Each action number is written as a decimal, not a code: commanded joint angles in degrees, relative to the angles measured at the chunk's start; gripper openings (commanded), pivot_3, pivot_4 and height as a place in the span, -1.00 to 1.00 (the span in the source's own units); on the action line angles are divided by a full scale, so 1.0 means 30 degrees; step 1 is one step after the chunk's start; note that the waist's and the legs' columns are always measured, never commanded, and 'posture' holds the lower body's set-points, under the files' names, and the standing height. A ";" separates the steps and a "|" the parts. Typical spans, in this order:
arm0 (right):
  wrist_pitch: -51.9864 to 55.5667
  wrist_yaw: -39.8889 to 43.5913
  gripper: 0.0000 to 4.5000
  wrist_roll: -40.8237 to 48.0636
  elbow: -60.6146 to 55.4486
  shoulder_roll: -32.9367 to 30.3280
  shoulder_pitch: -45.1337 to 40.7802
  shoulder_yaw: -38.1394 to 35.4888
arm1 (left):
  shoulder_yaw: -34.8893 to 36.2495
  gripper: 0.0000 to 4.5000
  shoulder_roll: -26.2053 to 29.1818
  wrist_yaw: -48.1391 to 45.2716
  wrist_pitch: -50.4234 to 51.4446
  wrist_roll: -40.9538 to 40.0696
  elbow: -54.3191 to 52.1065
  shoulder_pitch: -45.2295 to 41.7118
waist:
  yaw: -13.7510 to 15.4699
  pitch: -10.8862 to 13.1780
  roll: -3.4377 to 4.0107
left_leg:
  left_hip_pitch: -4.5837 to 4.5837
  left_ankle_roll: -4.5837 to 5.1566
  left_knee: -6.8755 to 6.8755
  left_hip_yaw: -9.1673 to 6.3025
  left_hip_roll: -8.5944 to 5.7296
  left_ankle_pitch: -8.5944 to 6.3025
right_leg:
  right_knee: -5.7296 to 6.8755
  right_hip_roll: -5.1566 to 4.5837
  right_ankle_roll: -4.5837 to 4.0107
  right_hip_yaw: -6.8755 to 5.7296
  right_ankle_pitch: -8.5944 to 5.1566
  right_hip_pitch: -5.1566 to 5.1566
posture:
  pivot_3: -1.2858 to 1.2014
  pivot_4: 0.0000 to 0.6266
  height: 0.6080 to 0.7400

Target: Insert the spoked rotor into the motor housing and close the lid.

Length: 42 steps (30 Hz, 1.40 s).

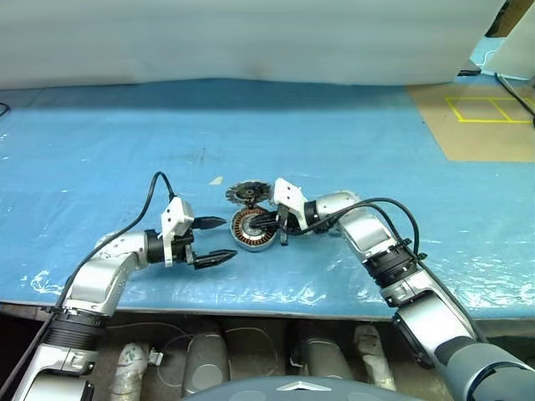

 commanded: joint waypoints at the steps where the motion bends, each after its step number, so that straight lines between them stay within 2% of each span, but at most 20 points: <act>1: 0.0337 -0.0508 -0.99 0.0112 0.0079 0.0025 0.0534 -0.0532 | -0.0041 1.00 -0.0118 -0.0185 -0.0154 -0.0076 0.0049 -0.0309 | 0.0002 -0.0001 -0.0002 | 0.0030 0.0001 0.0002 0.0000 0.0000 0.0000 | 0.0000 0.0000 0.0017 0.0002 -0.0010 0.0025 | 0.03 -0.52 1.00; 5: 0.4653 0.0188 -0.99 0.3789 -0.3700 -0.1105 0.1106 -0.3782 | 0.0048 1.00 -0.0455 -0.0127 0.0092 -0.0482 -0.0087 -0.0422 | 0.0195 0.0007 0.0005 | 0.0018 0.0003 0.0012 -0.0005 0.0003 0.0000 | 0.0000 -0.0004 0.0124 0.0009 -0.0071 0.0033 | 0.03 -0.52 1.00; 9: 0.8075 0.1534 -0.99 0.6456 -0.7098 -0.4307 0.2246 -0.6066 | 0.0066 1.00 -0.0669 -0.0139 0.0277 -0.0735 -0.0244 -0.0577 | 0.0503 0.0007 0.0004 | -0.0047 0.0006 0.0008 -0.0006 0.0003 0.0001 | -0.0026 -0.0031 0.0012 0.0015 0.0000 0.0008 | 0.03 -0.52 1.00; 11: 0.9068 0.1733 -0.99 0.7171 -0.7494 -0.5543 0.2447 -0.6868 | 0.0129 1.00 -0.0848 -0.0061 0.0294 -0.0846 -0.0061 -0.0835 | 0.0533 0.0005 0.0001 | -0.0036 0.0005 -0.0019 -0.0005 0.0000 0.0002 | -0.0034 -0.0012 0.0018 0.0009 -0.0006 0.0008 | 0.03 -0.52 1.00; 14: 0.8561 0.1684 -0.99 0.6675 -0.6851 -0.6871 0.2066 -0.7063 | 0.0063 1.00 -0.1039 -0.0107 0.0404 -0.0945 0.0021 -0.1142 | 0.0410 0.0005 0.0003 | -0.0021 0.0004 -0.0018 0.0003 0.0009 0.0001 | -0.0029 0.0021 0.0018 0.0007 -0.0011 0.0004 | 0.03 -0.52 1.00; 17: 0.6355 0.2195 -0.99 0.4951 -0.4992 -0.8410 0.1155 -0.6242 | -0.0125 1.00 -0.1446 -0.0130 0.0173 -0.0808 0.0250 -0.1489 | 0.0435 0.0005 0.0005 | -0.0025 0.0004 0.0009 0.0005 0.0000 0.0002 | -0.0023 0.0014 0.0138 0.0009 -0.0075 -0.0004 | 0.03 -0.52 1.00; 20: 0.4962 0.3207 -0.72 0.4251 -0.3462 -0.9104 0.0392 -0.5492 | -0.0261 1.00 -0.1640 -0.0163 0.0134 -0.0673 0.0454 -0.1632 | 0.0445 0.0004 0.0004 | -0.0032 0.0005 0.0025 0.0011 -0.0013 0.0002 | -0.0022 -0.0005 0.0142 0.0014 -0.0075 -0.0001 | 0.03 -0.52 1.00; 23: 0.3830 0.4168 -0.26 0.3389 -0.1718 -0.9415 -0.0774 -0.4740 | -0.0372 1.00 -0.1805 -0.0148 -0.0057 -0.0480 0.0703 -0.1756 | 0.0439 0.0004 0.0005 | -0.0037 0.0006 0.0010 0.0011 -0.0005 0.0002 | -0.0021 0.0005 0.0029 0.0006 -0.0011 -0.0008 | 0.03 -0.52 1.00; 29: 0.1514 0.5243 0.63 0.1482 0.0997 -0.9547 -0.2128 -0.3454 | -0.0240 1.00 -0.1894 0.0099 -0.0251 -0.0348 0.0735 -0.1753 | 0.0472 0.0004 0.0004 | -0.0090 0.0009 0.0016 0.0010 -0.0007 0.0003 | -0.0023 0.0004 0.0012 -0.0003 -0.0003 -0.0034 | 0.03 -0.52 1.00; 34: -0.0425 0.5974 0.63 0.0404 0.2651 -0.9564 -0.2617 -0.2887 | -0.0162 1.00 -0.1825 0.0342 -0.0221 -0.0330 0.0396 -0.1309 | 0.0447 0.0004 0.0004 | -0.0089 0.0010 0.0030 0.0009 -0.0005 0.0003 | -0.0015 0.0003 0.0010 -0.0006 -0.0002 -0.0034 | 0.03 -0.52 1.00; 42: -0.1341 0.6358 0.63 -0.0455 0.4152 -0.9576 -0.2834 -0.3053 | -0.0260 1.00 -0.1930 0.0863 -0.0381 -0.0149 0.0148 -0.0930 | 0.0462 0.0005 0.0004 | -0.0090 0.0012 0.0033 0.0007 -0.0004 0.0003 | -0.0014 0.0002 0.0009 -0.0009 -0.0001 -0.0034 | 0.03 -0.52 1.00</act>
